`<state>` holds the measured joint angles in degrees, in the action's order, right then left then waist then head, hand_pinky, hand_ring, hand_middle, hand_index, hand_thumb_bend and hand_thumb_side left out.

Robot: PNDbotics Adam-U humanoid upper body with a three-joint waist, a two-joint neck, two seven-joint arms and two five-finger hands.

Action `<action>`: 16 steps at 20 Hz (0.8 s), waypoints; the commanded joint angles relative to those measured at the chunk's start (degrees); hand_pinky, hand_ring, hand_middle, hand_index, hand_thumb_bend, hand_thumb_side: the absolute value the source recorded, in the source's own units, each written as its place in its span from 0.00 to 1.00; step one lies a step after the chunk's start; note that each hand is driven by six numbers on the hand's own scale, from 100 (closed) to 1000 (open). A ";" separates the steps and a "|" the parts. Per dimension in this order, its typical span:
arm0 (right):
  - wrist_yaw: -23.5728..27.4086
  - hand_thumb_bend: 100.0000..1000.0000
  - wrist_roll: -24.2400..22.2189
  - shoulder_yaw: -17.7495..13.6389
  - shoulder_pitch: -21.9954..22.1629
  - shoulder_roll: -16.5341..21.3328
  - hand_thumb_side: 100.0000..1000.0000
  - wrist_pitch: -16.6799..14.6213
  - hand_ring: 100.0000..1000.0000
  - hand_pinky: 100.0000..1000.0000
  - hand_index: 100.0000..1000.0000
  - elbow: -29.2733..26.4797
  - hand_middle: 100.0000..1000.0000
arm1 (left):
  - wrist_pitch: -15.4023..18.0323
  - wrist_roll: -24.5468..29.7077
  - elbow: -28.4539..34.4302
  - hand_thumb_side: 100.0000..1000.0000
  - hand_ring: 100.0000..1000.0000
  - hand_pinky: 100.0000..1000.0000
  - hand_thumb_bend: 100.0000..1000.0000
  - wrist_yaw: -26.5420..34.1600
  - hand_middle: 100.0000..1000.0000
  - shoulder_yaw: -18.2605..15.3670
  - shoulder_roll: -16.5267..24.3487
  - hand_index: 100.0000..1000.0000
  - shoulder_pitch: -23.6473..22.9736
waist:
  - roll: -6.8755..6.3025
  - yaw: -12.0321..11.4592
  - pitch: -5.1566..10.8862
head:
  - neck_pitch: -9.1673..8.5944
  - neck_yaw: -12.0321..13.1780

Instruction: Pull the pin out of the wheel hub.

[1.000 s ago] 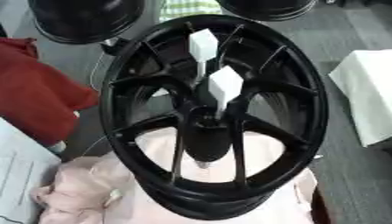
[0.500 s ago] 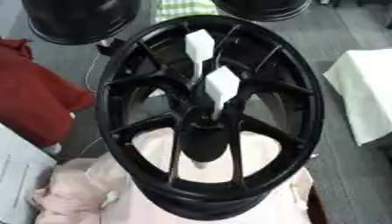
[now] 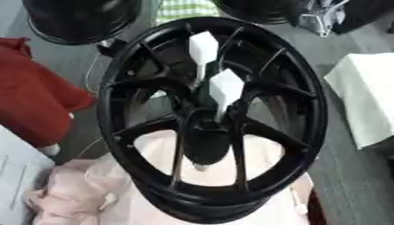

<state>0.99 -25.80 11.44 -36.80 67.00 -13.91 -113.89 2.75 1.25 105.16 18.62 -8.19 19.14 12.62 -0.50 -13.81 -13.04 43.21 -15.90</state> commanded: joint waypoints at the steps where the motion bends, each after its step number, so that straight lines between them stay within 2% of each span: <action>1: -1.00 0.00 -0.64 1.24 -1.57 1.93 0.14 0.08 0.86 0.89 0.80 -0.70 0.73 | 0.05 0.41 0.92 0.76 0.59 0.56 0.00 -0.17 0.48 0.10 1.77 0.73 0.75 | 0.78 -0.11 -0.18 | -0.55 0.27; 11: -0.36 0.00 -6.76 6.44 -2.82 1.80 0.16 0.35 0.86 0.89 0.82 -0.70 0.73 | -0.05 0.92 0.80 0.76 0.59 0.56 0.00 -0.27 0.48 0.36 1.85 0.73 0.82 | 0.85 -0.35 -0.29 | -0.19 0.49; 16: -0.08 0.00 -9.33 7.89 -2.86 1.82 0.16 0.62 0.87 0.89 0.83 -0.70 0.73 | -0.07 1.05 0.77 0.76 0.59 0.56 0.00 -0.26 0.48 0.40 1.88 0.73 0.85 | 0.90 -0.38 -0.31 | -0.11 0.89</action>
<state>0.50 -34.48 19.67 -38.81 66.99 -13.27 -113.90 2.60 2.08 105.16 18.52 -7.60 19.15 12.67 -0.24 -14.14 -13.14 43.22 -15.18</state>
